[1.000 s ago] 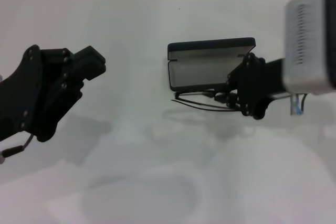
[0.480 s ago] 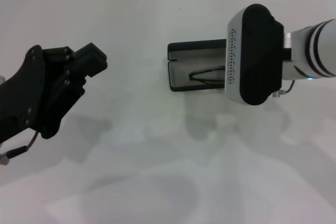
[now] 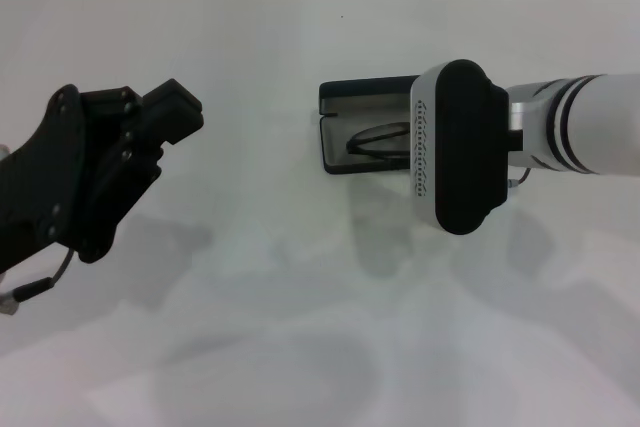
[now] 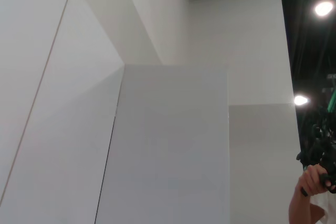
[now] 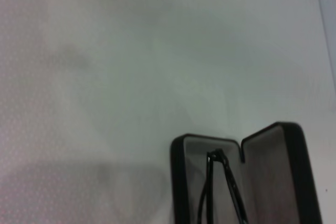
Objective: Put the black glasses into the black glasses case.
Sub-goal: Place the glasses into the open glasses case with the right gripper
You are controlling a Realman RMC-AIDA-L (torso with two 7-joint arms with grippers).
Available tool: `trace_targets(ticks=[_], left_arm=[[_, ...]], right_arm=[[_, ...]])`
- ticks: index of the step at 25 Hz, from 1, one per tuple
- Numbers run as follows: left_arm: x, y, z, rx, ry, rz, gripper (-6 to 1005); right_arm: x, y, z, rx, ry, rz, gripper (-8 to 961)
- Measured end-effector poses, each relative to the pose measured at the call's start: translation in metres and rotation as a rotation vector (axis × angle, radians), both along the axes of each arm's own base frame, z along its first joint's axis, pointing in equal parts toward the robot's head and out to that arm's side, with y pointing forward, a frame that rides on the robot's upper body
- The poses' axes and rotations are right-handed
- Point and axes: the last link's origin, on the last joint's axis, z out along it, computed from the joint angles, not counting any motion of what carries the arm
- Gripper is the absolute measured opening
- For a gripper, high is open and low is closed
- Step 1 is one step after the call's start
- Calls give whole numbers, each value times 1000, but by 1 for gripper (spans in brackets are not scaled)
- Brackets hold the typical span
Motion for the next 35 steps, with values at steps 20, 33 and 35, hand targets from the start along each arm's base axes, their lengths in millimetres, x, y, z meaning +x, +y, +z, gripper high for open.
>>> trace_targets(ticks=[20,33,35], left_arm=[[2,-1,-3,-3,-10,-1,49],[4,1,-3,-2,-9,-7,49],[4,1,-3,-2,-9,-7,49]], right_arm=[[11,15,-6,57,36,51,97],[18,18,-11,55,29,53,97],[17,18,-11,55,35,55,97]])
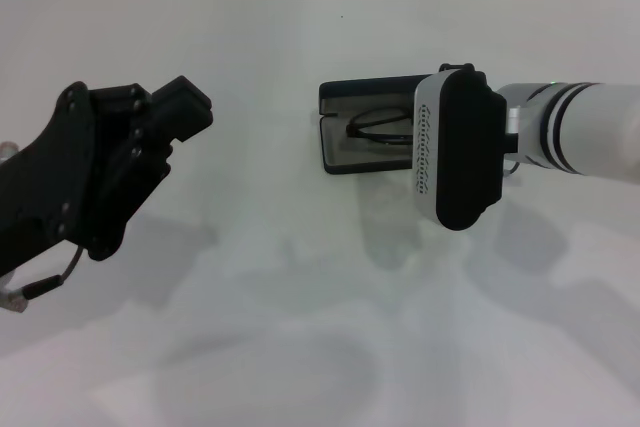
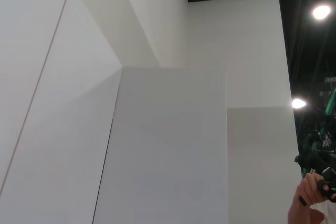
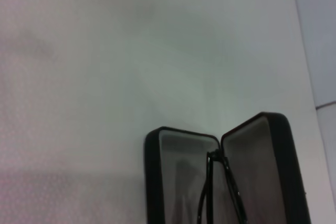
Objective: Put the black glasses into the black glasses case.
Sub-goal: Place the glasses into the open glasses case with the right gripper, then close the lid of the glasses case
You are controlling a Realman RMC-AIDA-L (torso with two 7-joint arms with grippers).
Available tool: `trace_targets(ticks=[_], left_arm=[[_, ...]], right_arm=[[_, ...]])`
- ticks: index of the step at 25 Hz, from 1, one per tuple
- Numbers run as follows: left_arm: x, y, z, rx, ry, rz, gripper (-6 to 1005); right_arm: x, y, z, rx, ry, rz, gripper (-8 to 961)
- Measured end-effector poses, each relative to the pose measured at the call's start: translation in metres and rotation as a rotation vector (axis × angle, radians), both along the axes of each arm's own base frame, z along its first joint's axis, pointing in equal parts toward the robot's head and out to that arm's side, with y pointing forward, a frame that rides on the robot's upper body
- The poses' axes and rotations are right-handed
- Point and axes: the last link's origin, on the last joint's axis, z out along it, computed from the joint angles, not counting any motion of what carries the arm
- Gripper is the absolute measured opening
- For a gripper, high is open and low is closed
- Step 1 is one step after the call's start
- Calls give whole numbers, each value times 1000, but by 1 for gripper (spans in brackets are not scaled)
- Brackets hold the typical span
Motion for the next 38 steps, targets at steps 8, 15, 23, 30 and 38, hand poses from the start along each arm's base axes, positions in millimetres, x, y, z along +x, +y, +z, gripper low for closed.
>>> trace_targets(ticks=[8,15,23,30,38], left_arm=[[1,-1,-2,-3,-3,1,49],[0,-3,-3,-4,-6,6,50],[-1,-3,-3,-6,-7,9,50],[-1,-3,-4,-9,-7,11,50],[1,-1,-3,-2,0,-2,50]], right_arm=[[0,-1,-4,-4,9,14,103],[3,-1,-5,-7,7,1,151],[2,-4,-7,-14,13,-3,172],[0,-18,-7,-32,33,-27,180],[-8,-41,7,-16,159,-90,189]])
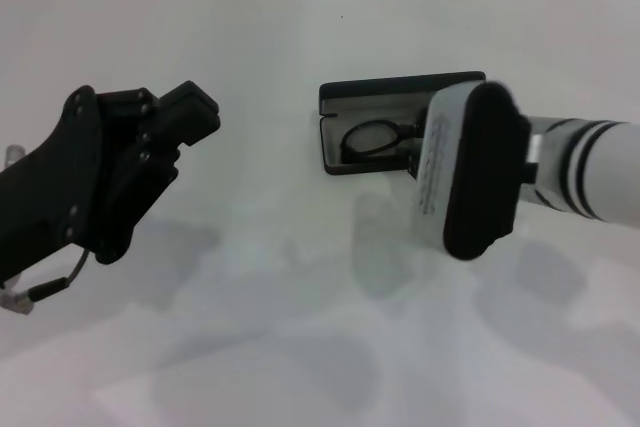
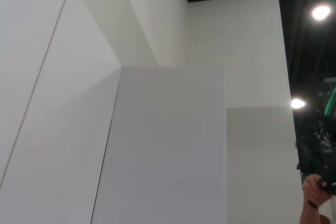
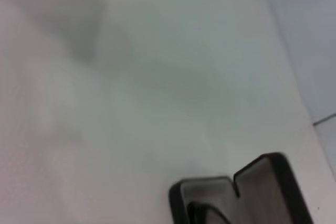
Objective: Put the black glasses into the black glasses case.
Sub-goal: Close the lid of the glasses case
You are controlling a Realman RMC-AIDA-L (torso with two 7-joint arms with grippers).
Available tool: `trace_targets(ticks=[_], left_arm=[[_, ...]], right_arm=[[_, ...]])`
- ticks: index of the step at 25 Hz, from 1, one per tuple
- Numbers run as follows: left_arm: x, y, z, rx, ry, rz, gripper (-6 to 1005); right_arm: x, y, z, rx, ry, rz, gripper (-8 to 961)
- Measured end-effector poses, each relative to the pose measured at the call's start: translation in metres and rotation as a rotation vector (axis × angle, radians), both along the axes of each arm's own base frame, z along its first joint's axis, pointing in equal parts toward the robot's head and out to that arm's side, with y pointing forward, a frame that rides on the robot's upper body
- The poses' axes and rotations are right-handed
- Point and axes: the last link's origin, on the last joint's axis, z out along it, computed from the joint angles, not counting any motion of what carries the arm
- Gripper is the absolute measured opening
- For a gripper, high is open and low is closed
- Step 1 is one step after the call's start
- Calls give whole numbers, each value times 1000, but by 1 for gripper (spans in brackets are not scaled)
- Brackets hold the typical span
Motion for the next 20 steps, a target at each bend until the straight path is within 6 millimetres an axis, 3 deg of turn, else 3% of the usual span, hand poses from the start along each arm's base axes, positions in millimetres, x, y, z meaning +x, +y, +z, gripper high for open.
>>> trace_targets(ticks=[5,8,15,20], left_arm=[[-2,5,7,18,19,-4,50],[3,25,12,28,47,7,50],[47,100,3,-54,254,-5,50],[74,147,-24,-78,467,69,58]], right_arm=[[-9,-12,21,-44,206,-165,194],[-7,-22,45,-83,365,-297,198],[46,-38,109,-148,542,-452,205],[105,-66,153,-221,645,-521,211]])
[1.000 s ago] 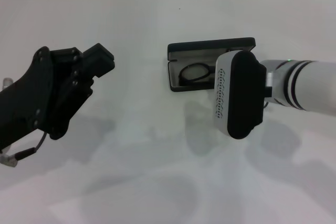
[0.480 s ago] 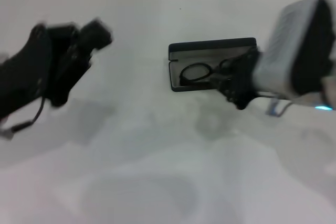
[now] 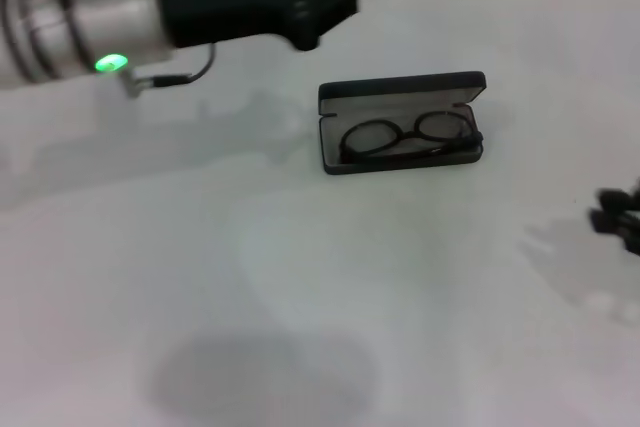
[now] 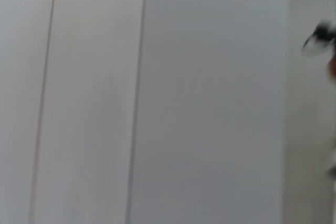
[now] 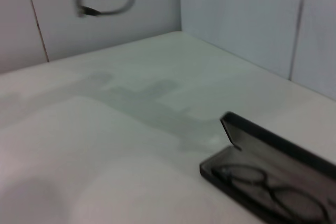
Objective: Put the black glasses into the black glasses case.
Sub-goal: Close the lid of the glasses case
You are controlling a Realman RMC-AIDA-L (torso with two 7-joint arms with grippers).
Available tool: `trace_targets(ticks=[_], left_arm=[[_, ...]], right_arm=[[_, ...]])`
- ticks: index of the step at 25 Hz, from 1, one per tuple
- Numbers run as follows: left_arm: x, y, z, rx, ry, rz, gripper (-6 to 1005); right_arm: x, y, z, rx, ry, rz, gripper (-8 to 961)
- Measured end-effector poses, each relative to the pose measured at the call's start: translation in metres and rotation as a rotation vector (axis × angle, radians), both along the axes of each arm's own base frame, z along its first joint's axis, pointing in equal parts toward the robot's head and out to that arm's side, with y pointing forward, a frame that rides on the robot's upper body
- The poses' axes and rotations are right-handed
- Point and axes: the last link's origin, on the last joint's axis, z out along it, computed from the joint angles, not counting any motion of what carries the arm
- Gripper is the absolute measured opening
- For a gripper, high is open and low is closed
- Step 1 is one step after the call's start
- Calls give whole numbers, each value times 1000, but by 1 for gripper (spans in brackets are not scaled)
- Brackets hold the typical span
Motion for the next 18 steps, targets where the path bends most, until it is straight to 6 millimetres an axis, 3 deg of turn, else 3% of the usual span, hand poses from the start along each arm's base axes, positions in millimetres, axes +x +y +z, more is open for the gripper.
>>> trace_targets(ticks=[4,9,14,18], left_arm=[[15,22,-31,8,169,44,65],[19,36,-62,61,334,94,76],[18,39,-88,84,466,129,113],[16,42,-92,99,491,153,114]], right_arm=[[37,-20,22,20,141,-77,215],[60,-36,30,67,286,-84,221],[69,-36,23,79,322,-88,227],[69,-29,17,74,345,-81,231]])
